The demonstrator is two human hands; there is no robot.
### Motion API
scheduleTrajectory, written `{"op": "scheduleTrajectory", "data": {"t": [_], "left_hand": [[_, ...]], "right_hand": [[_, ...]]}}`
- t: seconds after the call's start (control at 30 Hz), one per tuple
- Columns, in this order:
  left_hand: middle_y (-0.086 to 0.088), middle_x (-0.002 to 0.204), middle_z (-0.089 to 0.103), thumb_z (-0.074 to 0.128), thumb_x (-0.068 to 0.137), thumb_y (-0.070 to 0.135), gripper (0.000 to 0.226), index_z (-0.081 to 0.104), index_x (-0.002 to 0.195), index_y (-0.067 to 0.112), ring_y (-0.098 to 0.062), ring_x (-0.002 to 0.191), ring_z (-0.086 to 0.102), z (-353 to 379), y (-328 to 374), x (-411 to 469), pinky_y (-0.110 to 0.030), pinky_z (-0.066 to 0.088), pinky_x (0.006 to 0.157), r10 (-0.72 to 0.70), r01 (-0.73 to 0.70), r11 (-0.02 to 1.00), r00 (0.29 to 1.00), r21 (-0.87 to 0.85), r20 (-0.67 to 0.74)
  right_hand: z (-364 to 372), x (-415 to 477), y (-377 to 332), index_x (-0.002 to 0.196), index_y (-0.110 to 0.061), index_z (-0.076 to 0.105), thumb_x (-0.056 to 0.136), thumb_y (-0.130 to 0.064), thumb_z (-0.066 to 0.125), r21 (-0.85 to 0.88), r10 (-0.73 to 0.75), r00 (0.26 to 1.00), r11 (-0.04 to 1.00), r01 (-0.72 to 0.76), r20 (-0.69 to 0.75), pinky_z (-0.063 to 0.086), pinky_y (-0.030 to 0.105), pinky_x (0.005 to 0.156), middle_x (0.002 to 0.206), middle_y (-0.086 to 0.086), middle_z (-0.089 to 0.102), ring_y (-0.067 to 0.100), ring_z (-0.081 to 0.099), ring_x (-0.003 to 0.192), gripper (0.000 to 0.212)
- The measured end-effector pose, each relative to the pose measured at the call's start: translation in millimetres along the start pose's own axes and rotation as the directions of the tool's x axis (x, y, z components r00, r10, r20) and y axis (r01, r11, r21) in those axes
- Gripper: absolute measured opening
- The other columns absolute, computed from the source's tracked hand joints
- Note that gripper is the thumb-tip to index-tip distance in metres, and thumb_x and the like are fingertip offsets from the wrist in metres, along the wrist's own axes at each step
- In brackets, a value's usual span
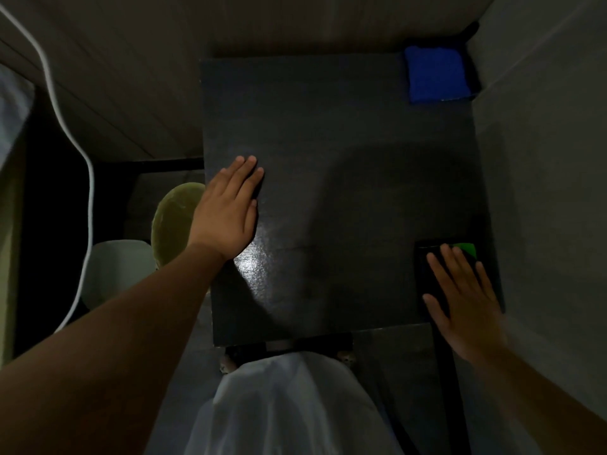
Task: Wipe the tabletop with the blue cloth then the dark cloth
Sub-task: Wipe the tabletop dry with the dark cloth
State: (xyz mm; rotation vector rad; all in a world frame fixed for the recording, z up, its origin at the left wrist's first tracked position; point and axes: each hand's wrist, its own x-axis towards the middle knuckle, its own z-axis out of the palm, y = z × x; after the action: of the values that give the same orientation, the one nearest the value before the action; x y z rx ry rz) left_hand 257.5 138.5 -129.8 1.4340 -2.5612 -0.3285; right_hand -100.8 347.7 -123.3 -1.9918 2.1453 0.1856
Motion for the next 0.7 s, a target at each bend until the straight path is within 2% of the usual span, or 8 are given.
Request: {"op": "scheduleTrajectory", "data": {"t": [0.2,0.43,0.7], "left_hand": [[-0.014,0.150,0.036,0.035,0.093,0.023,0.051,0.041,0.141,0.004,-0.029,0.141,0.028,-0.2,0.2,-0.4,-0.046,0.023,0.116,-0.006,0.006,1.000,1.000,-0.007,0.011],[-0.015,0.151,0.035,0.035,0.094,0.024,0.052,0.039,0.142,0.005,-0.030,0.142,0.027,1.0,3.3,-0.4,-0.048,0.023,0.115,-0.024,0.024,1.000,0.999,0.020,0.030],[-0.016,0.151,0.034,0.034,0.094,0.025,0.053,0.039,0.142,0.003,-0.030,0.142,0.027,0.4,6.4,-0.3,-0.046,0.022,0.116,-0.033,0.031,0.999,0.998,0.040,0.046]], "right_hand": [[-0.3,7.5,7.9,0.150,-0.017,0.023,0.097,-0.053,0.012,0.036,0.117,0.993,0.993,-0.116,-0.030,0.008,0.043,0.117,0.157,0.009,0.019,0.023,0.013,0.146,0.064],[2.7,28.9,-8.1,0.151,-0.016,0.020,0.095,-0.049,0.018,0.062,0.317,0.942,0.948,-0.312,-0.107,0.004,0.042,0.117,0.158,0.010,0.015,0.023,0.012,0.145,0.064],[0.6,53.4,-12.0,0.152,-0.017,0.015,0.097,-0.050,0.016,0.045,0.323,0.938,0.946,-0.320,-0.124,0.005,0.044,0.117,0.159,0.010,0.012,0.024,0.011,0.146,0.064]]}}
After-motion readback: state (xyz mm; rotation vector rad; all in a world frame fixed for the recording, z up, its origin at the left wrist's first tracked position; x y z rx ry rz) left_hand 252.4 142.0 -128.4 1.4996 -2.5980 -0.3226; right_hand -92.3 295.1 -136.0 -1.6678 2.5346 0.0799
